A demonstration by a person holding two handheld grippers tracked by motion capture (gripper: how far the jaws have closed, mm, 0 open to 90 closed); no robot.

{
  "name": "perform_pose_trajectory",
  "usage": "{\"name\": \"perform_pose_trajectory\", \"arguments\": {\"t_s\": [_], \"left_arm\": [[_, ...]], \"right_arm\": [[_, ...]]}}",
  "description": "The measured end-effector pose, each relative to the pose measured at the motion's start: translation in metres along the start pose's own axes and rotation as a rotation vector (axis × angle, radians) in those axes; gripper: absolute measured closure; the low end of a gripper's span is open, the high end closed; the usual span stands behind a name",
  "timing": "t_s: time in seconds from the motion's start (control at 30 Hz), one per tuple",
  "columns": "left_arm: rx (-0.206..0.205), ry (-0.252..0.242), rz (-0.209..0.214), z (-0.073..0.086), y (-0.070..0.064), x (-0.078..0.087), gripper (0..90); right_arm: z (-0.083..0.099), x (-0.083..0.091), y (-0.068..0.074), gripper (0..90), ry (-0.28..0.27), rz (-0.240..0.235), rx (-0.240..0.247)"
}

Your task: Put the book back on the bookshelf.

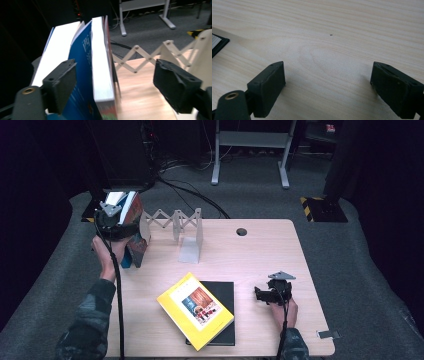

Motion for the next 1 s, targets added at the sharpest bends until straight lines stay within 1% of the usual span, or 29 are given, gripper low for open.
{"name": "perform_pose_trajectory", "arguments": {"t_s": [0.03,0.07,0.1,0.13,0.2,0.23,0.27,0.3,0.33,0.37,0.4,0.43,0.47,0.5,0.57,0.6,0.63,0.67,0.7,0.73,0.77,0.8,0.83,0.87,0.9,0.93,0.97,1.0], "left_arm": [[0.002,-0.003,0.009,0.001,-0.002,0.003,16.7],[0.003,0.008,0.020,0.002,-0.003,0.006,15.5],[-0.007,0.006,0.027,0.003,-0.004,0.009,15.5],[-0.004,0.002,0.035,0.004,-0.005,0.012,15.3],[-0.018,-0.002,0.047,0.007,-0.008,0.017,15.3],[-0.021,-0.014,0.060,0.010,-0.012,0.021,15.3],[-0.021,-0.014,0.060,0.010,-0.012,0.021,15.4],[-0.031,-0.027,0.073,0.012,-0.015,0.024,15.4],[-0.031,-0.035,0.085,0.012,-0.017,0.025,15.5],[-0.035,-0.042,0.132,0.013,-0.024,0.026,15.6],[-0.047,-0.045,0.145,0.013,-0.028,0.027,15.7],[-0.052,-0.050,0.148,0.013,-0.031,0.027,15.8],[-0.052,-0.050,0.148,0.013,-0.031,0.027,15.9],[-0.055,-0.048,0.175,0.013,-0.036,0.026,16.6],[-0.072,-0.052,0.197,0.012,-0.044,0.020,17.3],[-0.072,-0.052,0.197,0.012,-0.044,0.020,18.5],[-0.082,-0.046,0.211,0.012,-0.046,0.017,18.5],[-0.102,-0.028,0.210,0.014,-0.048,0.011,19.4],[-0.108,-0.016,0.216,0.015,-0.049,0.006,20.0],[-0.111,-0.001,0.205,0.017,-0.047,0.000,20.5],[-0.111,-0.001,0.205,0.017,-0.047,0.000,21.8],[-0.100,0.016,0.203,0.020,-0.044,-0.007,21.8],[-0.072,0.049,0.186,0.025,-0.037,-0.017,21.6],[-0.063,0.061,0.178,0.026,-0.033,-0.021,21.0],[-0.063,0.061,0.178,0.026,-0.033,-0.021,20.9],[-0.041,0.057,0.166,0.027,-0.030,-0.023,20.9],[-0.018,0.068,0.154,0.030,-0.023,-0.027,19.8],[0.000,0.063,0.151,0.031,-0.020,-0.029,19.5]], "right_arm": [[0.000,0.000,0.000,11.7,0.000,0.000,0.000],[0.000,0.000,0.000,11.7,0.000,0.000,0.000],[0.000,0.000,0.000,11.7,0.000,0.000,0.000],[0.000,0.000,0.000,11.8,0.000,0.000,-0.001],[0.000,0.000,0.000,11.8,0.000,0.000,-0.001],[0.000,0.000,0.000,11.8,0.000,0.000,-0.001],[0.000,0.000,0.000,11.8,0.000,0.000,-0.001],[0.000,0.000,0.000,11.8,0.000,0.001,-0.001],[0.000,0.000,0.000,11.8,0.000,0.001,-0.001],[0.000,0.000,0.000,11.8,0.000,0.001,-0.001],[0.000,0.000,0.000,11.8,0.000,0.001,-0.001],[0.000,0.000,0.000,11.8,0.000,0.001,-0.001],[0.000,0.000,0.000,11.8,0.000,0.001,-0.001],[0.000,0.000,0.000,11.8,0.000,0.001,-0.001],[0.000,0.000,0.000,11.8,0.000,0.002,-0.001],[0.000,0.000,0.000,11.8,0.000,0.002,-0.001],[0.000,0.000,0.000,11.8,0.000,0.001,-0.001],[0.000,0.000,0.000,11.8,0.000,0.001,-0.001],[0.000,0.000,0.000,11.8,0.000,0.001,-0.001],[0.000,0.000,0.000,11.8,0.000,0.001,-0.001],[0.000,0.000,0.000,11.8,0.000,0.001,-0.001],[0.000,0.000,0.000,11.8,0.000,0.001,-0.001],[0.000,0.000,0.000,11.8,0.000,0.001,-0.001],[0.000,0.000,0.000,11.9,0.000,0.000,-0.001],[0.000,0.000,0.000,11.9,0.000,0.000,-0.001],[0.000,0.000,0.000,11.9,0.000,0.000,-0.001],[0.000,0.000,0.000,11.9,0.000,0.000,-0.001],[0.000,0.000,0.000,11.9,0.000,0.000,-0.001]]}}
Point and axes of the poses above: each handheld gripper's, and its own axes: x roughly backward along the jaws, z roughly out of its underside, y roughly to its left, the point moved 6 cm from there along -x, roughly forward along the jaws, and after that the axes turned 1 degree about y, right-handed, at the moved point
